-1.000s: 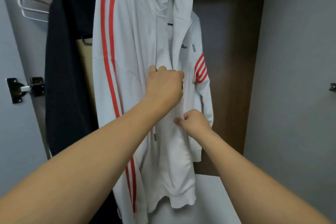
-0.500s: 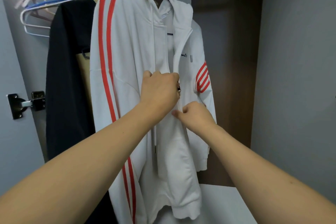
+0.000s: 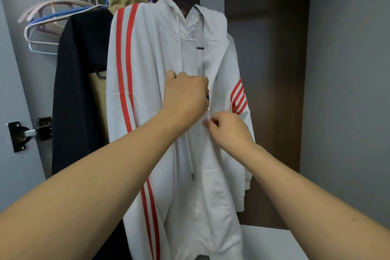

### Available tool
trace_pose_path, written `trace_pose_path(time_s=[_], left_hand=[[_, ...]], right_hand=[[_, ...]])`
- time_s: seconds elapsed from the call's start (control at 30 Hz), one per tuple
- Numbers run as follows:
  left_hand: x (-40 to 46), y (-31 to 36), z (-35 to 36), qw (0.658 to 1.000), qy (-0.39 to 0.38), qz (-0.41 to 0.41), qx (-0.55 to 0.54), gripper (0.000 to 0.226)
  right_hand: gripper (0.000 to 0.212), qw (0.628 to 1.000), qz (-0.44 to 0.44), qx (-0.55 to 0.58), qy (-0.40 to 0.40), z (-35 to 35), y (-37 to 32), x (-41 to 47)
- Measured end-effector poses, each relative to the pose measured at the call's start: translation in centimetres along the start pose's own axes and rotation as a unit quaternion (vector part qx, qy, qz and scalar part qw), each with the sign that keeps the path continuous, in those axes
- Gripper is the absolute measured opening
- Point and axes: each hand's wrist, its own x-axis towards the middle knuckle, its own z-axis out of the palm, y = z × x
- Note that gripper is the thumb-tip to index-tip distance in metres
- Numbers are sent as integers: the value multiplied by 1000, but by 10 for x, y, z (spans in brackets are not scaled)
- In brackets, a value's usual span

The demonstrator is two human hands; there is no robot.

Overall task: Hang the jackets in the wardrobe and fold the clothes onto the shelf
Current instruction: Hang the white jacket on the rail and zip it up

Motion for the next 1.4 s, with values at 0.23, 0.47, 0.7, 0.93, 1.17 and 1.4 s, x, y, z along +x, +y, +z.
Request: trace_pose_path(time_s=[0.23,0.47,0.7,0.93,1.17,1.4], left_hand=[[16,-5,5,1000,9,1,-21,10],[35,-1,6,999,40,16,-8,11],[46,3,13,999,24,28,17,9],[60,0,9,999,18,32,11,11],[68,-5,9,999,44,6,21,9],[84,-3,-2,997,37,39,57,16]], right_hand=[[33,999,-15,20,39,-14,3,18],[39,999,-17,28,34,-7,8,31],[41,996,5,41,-73,-16,7,47],[48,999,-25,37,21,-21,9,55],[44,999,-2,43,-22,-15,9,59],[48,997,-4,80,2,-23,-10,80]])
